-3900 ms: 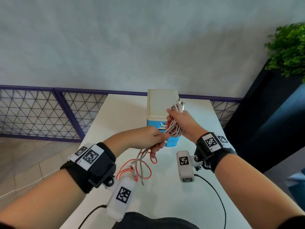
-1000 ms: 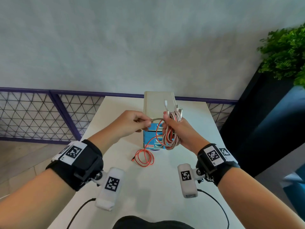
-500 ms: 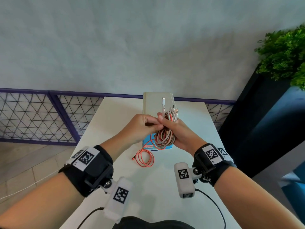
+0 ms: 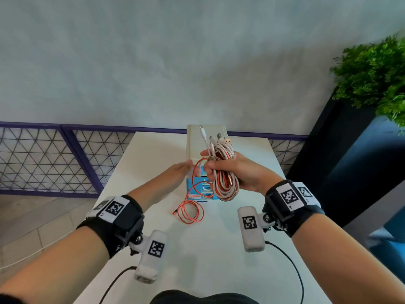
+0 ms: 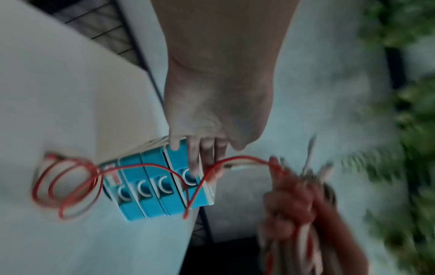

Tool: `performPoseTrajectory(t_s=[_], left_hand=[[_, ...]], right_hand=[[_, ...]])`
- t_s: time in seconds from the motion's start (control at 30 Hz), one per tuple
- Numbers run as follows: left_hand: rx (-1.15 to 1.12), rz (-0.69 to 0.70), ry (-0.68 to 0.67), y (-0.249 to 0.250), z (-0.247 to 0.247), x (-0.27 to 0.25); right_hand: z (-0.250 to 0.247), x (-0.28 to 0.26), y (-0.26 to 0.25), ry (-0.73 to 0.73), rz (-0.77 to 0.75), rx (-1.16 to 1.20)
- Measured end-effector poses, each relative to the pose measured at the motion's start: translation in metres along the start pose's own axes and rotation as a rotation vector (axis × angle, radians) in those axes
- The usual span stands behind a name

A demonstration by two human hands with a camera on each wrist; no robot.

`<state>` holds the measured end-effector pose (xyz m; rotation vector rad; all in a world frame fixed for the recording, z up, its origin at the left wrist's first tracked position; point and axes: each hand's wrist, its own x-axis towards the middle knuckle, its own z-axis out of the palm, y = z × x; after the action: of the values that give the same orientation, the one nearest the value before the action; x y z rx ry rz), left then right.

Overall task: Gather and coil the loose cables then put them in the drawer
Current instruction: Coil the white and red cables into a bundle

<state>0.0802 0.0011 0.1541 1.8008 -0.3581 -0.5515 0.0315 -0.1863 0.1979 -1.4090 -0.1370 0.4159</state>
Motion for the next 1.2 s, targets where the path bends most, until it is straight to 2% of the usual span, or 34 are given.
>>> performPoseTrajectory(t_s=[0.07, 0.17, 0.23, 0.33, 0.53, 0.6, 0.67, 0.77, 0.8, 0.87, 0.97, 1.03, 1.1, 1.2], left_hand=[[-0.264, -0.075, -0.114, -0.003, -0.002, -0.003], [-0.538, -0.181, -0.047, -0.002, -0.011, -0.006], [-0.571, -0.248, -0.076, 0.003, -0.018, -0.009], [-0.423, -0.328, -0.188, 0.01, -0.024, -0.016], [-0.432, -0.141, -0.126, 0.016, -0.007, -0.015], [-0.369, -0.092, -0.084, 0.016, 0.001, -0.015], [-0.213, -0.004, 0.016, 0.017, 0.007, -0.012], [0.335, 0.223, 0.262, 0.01, 0.005, -0.006], [0.485, 0.302, 0.288, 0.008, 0.003, -0.005], [0.574, 0.346, 0.207, 0.007, 0.001, -0.005], [0.562, 0.229, 0.039, 0.006, 0.003, -0.008], [0.549, 0.251, 0.003, 0.003, 0.002, -0.006], [0.439, 0.269, -0.071, 0.003, 0.003, -0.008], [0.241, 0.204, -0.177, 0.002, 0.003, -0.012]], right_hand=[[-0.003, -0.003, -0.002, 0.024, -0.002, -0.086], [-0.01, -0.006, -0.004, 0.115, 0.027, -0.212], [-0.015, -0.006, -0.002, 0.207, 0.051, -0.296], [-0.02, -0.001, 0.009, 0.327, 0.072, -0.366], [-0.013, 0.005, 0.027, 0.434, 0.102, -0.252], [-0.008, 0.007, 0.029, 0.424, 0.078, -0.184], [-0.007, 0.008, 0.029, 0.402, 0.064, -0.135], [-0.009, 0.006, 0.028, 0.394, 0.087, -0.173], [-0.01, 0.005, 0.027, 0.395, 0.093, -0.181], [-0.01, 0.003, 0.027, 0.389, 0.095, -0.184], [-0.01, 0.002, 0.026, 0.368, 0.09, -0.178], [-0.01, 0.001, 0.025, 0.341, 0.098, -0.152], [-0.011, -0.001, 0.024, 0.298, 0.11, -0.112], [-0.011, -0.005, 0.021, 0.221, 0.118, -0.071]])
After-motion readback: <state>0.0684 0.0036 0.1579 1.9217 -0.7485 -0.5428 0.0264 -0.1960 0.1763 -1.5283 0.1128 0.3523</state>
